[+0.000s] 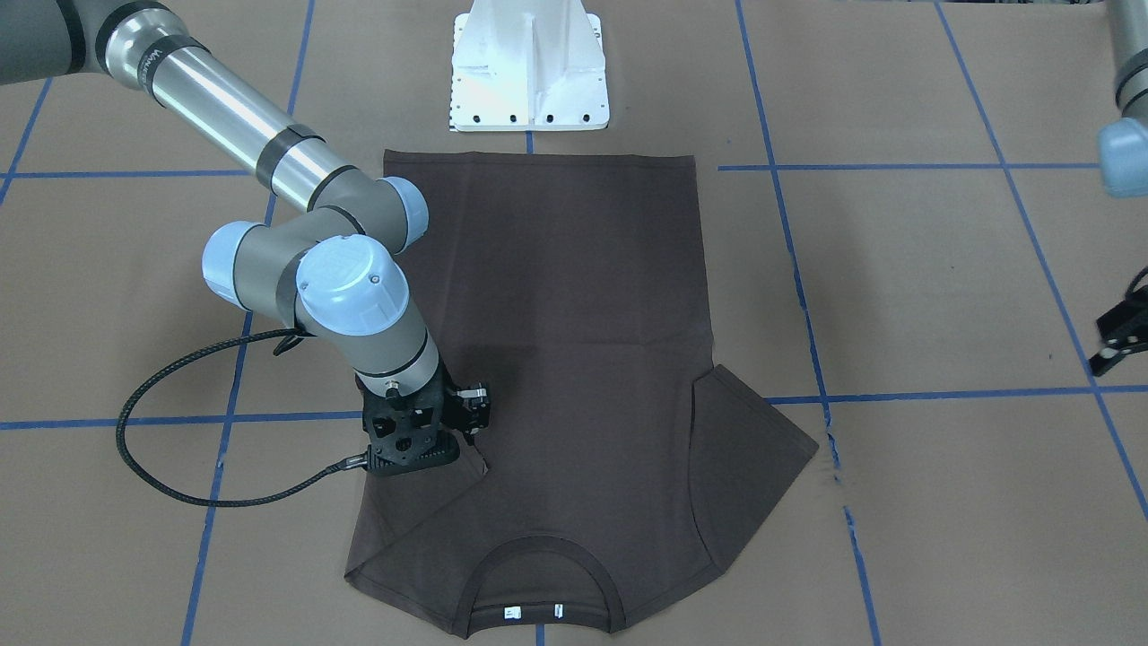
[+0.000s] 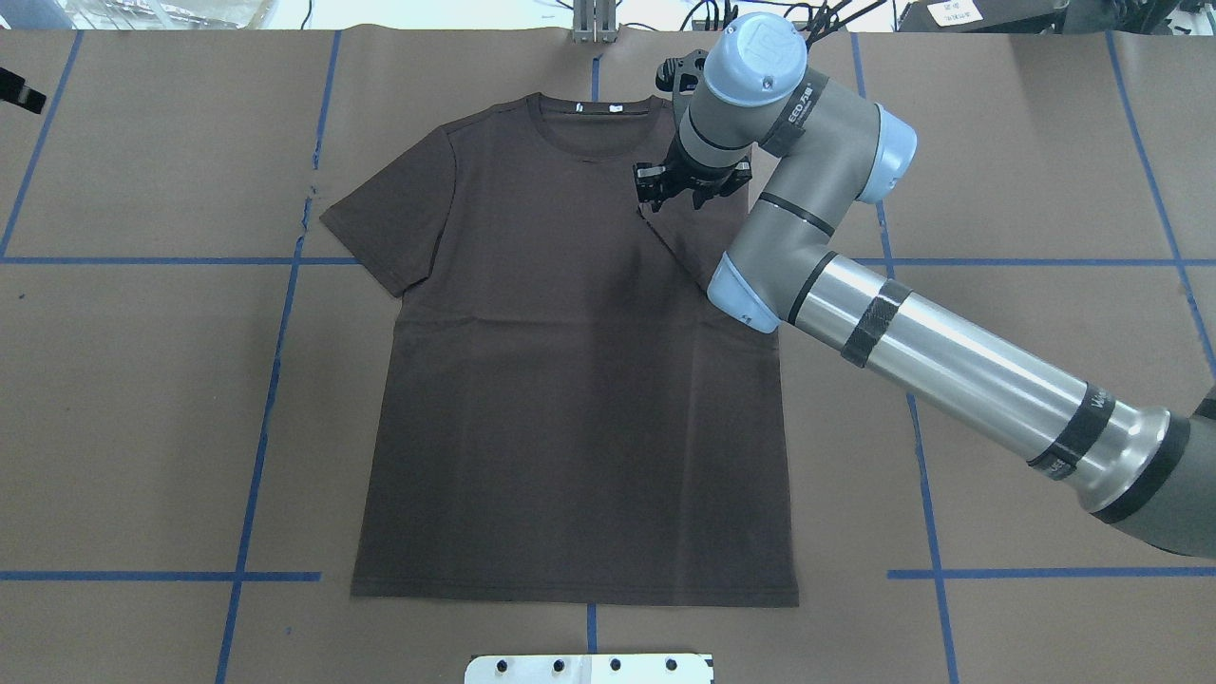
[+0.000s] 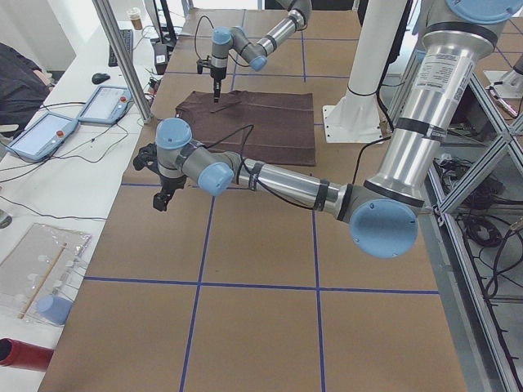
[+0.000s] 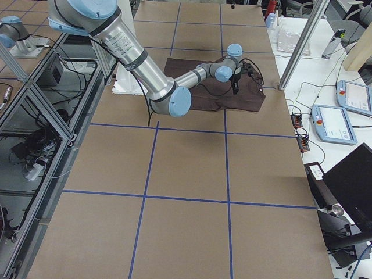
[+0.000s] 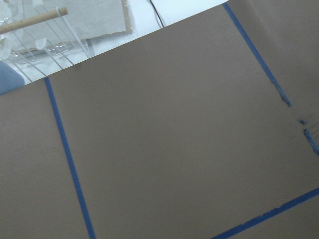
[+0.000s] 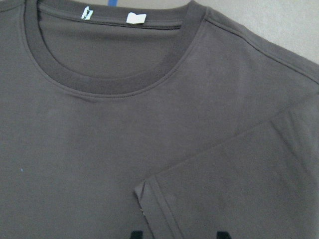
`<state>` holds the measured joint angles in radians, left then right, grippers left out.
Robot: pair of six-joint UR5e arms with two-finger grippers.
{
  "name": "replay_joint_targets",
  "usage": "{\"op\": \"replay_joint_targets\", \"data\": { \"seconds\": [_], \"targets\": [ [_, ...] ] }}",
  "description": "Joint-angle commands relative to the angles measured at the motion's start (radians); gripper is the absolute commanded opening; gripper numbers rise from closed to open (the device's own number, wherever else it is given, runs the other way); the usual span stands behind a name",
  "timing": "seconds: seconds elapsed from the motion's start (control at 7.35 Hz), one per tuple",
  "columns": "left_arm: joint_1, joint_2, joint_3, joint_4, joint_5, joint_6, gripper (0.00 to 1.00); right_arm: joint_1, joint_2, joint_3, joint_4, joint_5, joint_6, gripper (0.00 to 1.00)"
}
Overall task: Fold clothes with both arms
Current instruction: 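Fold the grasped sleeve inward over the shirt body with the right gripper, then release and raise the right gripper while the left gripper reaches the other sleeve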
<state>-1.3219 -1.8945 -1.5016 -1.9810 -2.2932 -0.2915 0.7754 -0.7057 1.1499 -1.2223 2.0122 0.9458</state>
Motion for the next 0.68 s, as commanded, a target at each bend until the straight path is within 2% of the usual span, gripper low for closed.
{"op": "replay_joint_targets", "data": {
  "seconds": [0.0, 0.14, 0.27, 0.41, 0.54],
  "targets": [
    [0.157, -0.056, 0.009, -0.134, 0.094, -0.389, 1.00, 0.060, -0.070, 0.185, -0.316, 0.118, -0.019, 1.00],
    [0.249, -0.087, 0.012, -0.139, 0.210, -0.522, 1.00, 0.100, -0.166, 0.311, -0.377, 0.131, -0.094, 1.00],
    [0.316, -0.127, 0.026, -0.144, 0.303, -0.637, 1.00, 0.161, -0.276, 0.394, -0.370, 0.163, -0.225, 1.00],
    [0.363, -0.147, 0.059, -0.162, 0.369, -0.711, 1.00, 0.198, -0.303, 0.405, -0.373, 0.166, -0.289, 1.00],
    [0.419, -0.173, 0.146, -0.238, 0.449, -0.753, 1.00, 0.196, -0.304, 0.403, -0.373, 0.163, -0.285, 1.00]
  ]
}}
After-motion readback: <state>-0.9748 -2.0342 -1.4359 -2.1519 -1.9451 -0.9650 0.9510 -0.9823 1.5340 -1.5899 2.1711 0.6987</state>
